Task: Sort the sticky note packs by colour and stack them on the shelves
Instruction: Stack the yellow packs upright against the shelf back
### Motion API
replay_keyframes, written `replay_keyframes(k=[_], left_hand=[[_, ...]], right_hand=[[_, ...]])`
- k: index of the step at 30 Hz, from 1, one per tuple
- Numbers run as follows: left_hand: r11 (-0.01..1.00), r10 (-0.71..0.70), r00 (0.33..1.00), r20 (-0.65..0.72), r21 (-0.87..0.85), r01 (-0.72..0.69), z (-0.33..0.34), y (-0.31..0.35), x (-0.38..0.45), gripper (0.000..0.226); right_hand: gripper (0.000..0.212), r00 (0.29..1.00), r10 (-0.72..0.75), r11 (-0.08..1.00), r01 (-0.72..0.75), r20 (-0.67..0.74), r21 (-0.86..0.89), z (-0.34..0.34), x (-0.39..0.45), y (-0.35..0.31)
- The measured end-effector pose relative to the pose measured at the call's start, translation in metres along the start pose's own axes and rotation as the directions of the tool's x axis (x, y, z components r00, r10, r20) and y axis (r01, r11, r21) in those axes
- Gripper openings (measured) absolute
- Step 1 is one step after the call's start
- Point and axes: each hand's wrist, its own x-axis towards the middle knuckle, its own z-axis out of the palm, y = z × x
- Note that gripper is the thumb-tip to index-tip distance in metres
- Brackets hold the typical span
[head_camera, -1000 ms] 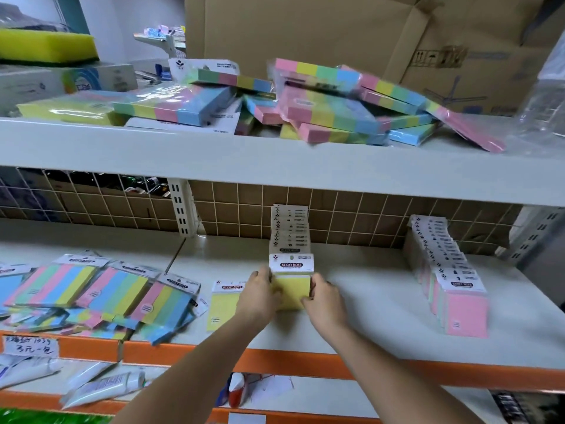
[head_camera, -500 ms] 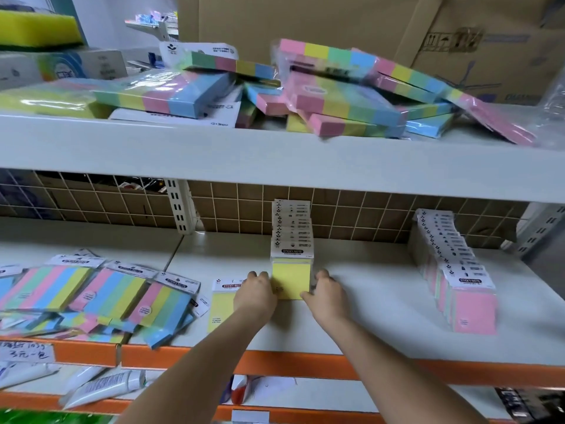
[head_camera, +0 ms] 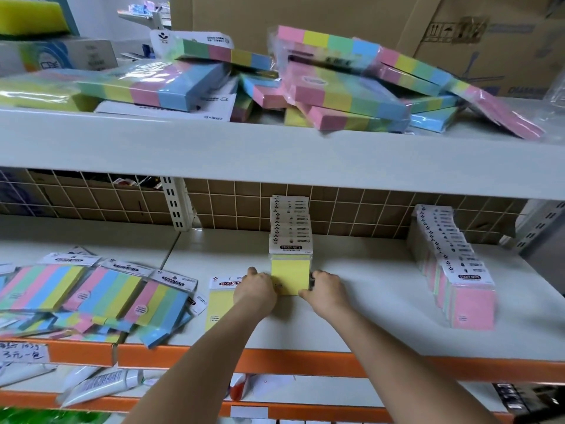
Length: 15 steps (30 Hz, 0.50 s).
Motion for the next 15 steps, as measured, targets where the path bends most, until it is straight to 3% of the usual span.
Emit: replay_keyframes(k=[5,8,11,15], left_hand=[[0.996,-0.034,0.999,0.003,-0.082,0.034,-0.006,0.000,-0.004,0.029],[0.972,-0.076,0.997,-0.029,-0.226,0.067,-0.014,-0.006,-0.009,0.024],[0.915,-0.139,0.984,-0.113,-0.394,0.084,-0.028,-0.026,-0.011,0.035],[0.943,-0.209,0.958,-0.196,-0.298,0.145,-0.052,-0.056,-0.018,0.013]], right_hand=[[0.055,0.996,0.077,0.990,-0.082,0.043,0.111,0.001,0.000,0.004],[0.038,0.993,0.099,0.975,-0.110,0.066,0.192,0.001,0.002,0.011],[0.015,0.995,0.091,0.970,-0.097,0.037,0.224,-0.005,-0.005,0.013],[0.010,0.995,-0.013,1.000,0.015,-0.099,0.016,-0.008,-0.029,0.004]])
